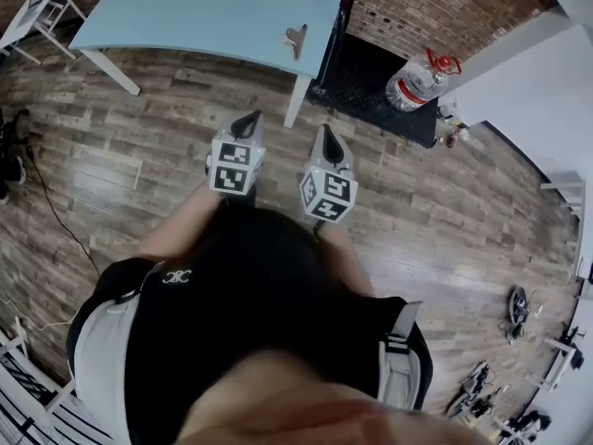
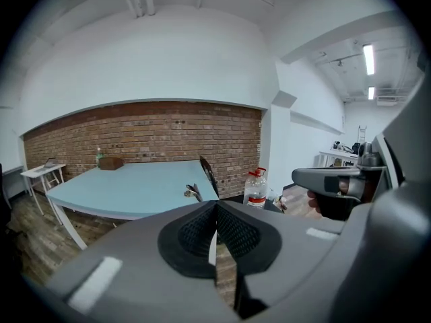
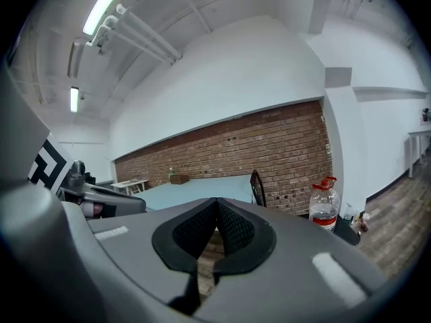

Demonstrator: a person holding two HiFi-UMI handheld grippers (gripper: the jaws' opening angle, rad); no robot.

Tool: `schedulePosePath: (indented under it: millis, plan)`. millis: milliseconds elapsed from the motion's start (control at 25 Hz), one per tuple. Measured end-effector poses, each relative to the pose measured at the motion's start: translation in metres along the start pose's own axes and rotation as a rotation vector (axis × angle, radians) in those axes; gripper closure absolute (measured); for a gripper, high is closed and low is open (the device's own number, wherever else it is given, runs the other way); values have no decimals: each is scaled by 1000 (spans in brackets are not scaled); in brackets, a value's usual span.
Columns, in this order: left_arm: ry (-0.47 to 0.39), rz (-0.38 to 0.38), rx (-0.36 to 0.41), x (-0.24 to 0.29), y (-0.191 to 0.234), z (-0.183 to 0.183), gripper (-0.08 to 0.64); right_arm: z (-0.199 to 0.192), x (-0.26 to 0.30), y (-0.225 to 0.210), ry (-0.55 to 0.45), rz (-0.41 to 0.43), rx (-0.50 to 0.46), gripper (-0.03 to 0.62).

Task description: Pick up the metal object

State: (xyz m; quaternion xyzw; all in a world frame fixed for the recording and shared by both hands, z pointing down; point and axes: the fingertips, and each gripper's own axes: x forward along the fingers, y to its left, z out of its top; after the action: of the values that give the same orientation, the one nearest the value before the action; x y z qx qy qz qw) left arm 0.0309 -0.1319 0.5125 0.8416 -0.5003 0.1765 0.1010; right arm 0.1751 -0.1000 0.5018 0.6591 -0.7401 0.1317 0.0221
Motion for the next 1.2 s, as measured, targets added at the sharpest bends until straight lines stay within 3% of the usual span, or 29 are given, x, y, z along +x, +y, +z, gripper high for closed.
schedulePosePath:
  millis: [200, 480, 840, 1200]
  plan:
    - [-32, -39, -63, 35, 18, 18, 561, 19, 40, -1, -7, 0, -36, 578]
    - [-3, -92, -128, 100, 52, 44, 561, 43, 103, -1, 10, -16, -61, 578]
    - [113, -161, -127, 181, 85, 53, 561, 53, 166, -12, 50, -96, -14, 578]
    - [250, -215, -116, 234, 93, 29, 561, 43, 190, -24, 86, -188, -5, 578]
